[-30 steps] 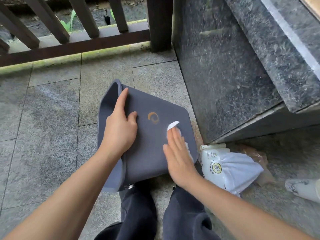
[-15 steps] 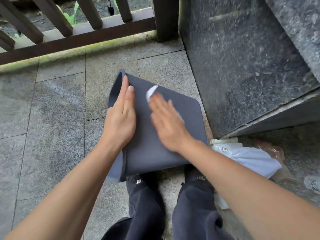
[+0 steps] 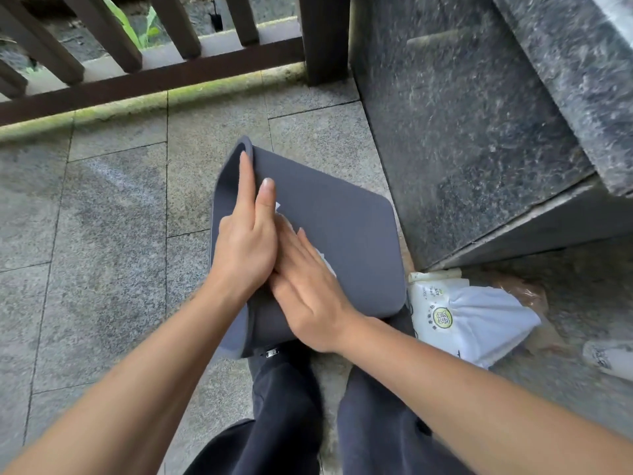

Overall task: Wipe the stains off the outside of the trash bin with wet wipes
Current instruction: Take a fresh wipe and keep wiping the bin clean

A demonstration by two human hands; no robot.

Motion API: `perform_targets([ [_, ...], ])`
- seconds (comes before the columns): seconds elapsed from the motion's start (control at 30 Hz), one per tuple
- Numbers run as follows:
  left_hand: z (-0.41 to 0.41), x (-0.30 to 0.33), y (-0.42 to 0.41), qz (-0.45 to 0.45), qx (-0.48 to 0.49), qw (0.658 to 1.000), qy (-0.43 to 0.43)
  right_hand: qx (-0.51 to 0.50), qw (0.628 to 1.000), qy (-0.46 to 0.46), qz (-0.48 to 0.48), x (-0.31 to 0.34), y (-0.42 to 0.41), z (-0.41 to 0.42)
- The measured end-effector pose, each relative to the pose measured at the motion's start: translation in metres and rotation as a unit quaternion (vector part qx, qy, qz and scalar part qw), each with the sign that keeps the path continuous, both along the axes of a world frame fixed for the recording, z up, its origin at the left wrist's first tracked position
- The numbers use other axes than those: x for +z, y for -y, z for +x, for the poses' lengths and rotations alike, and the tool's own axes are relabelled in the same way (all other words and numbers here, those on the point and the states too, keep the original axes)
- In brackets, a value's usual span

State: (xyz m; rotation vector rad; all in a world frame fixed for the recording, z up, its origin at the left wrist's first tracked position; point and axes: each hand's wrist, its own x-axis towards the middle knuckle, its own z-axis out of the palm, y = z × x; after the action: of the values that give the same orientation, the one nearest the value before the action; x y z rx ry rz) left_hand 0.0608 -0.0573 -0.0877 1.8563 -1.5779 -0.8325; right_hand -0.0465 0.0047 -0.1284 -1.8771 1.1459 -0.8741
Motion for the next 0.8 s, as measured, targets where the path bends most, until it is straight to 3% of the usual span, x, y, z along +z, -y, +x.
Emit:
perform_targets([
  [0.07, 0.018, -0.009, -0.006, 0.007, 0.018, 1.0, 0.009, 0.004, 0.998, -0.059, -0.004, -0.014, 0.021, -0.008],
  [0.23, 0.04, -0.018, -0.03, 0.021, 0.069, 0.997, 0.007, -0.082, 0.979, -0.157, 0.098, -0.054, 0.073, -0.035],
  [0.47, -0.003, 0.003, -0.021, 0.041, 0.056, 0.998, -0.011, -0.234, 0.913, -0.108, 0.316, -0.064, 0.083, -0.083],
  [0.57, -0.013, 0.006, -0.014, 0.061, 0.055, 0.996, -0.036, -0.236, 0.91, -0.145, 0.309, -0.049, 0.071, -0.067],
  [0.63, -0.017, 0.009, -0.011, 0.061, 0.054, 0.996, -0.047, -0.205, 0.929, -0.146, 0.272, -0.032, 0.05, -0.05],
  [0.8, -0.017, 0.02, -0.01, 0.054, 0.032, 0.994, -0.087, -0.099, 0.984, -0.015, 0.147, 0.011, -0.021, -0.005],
])
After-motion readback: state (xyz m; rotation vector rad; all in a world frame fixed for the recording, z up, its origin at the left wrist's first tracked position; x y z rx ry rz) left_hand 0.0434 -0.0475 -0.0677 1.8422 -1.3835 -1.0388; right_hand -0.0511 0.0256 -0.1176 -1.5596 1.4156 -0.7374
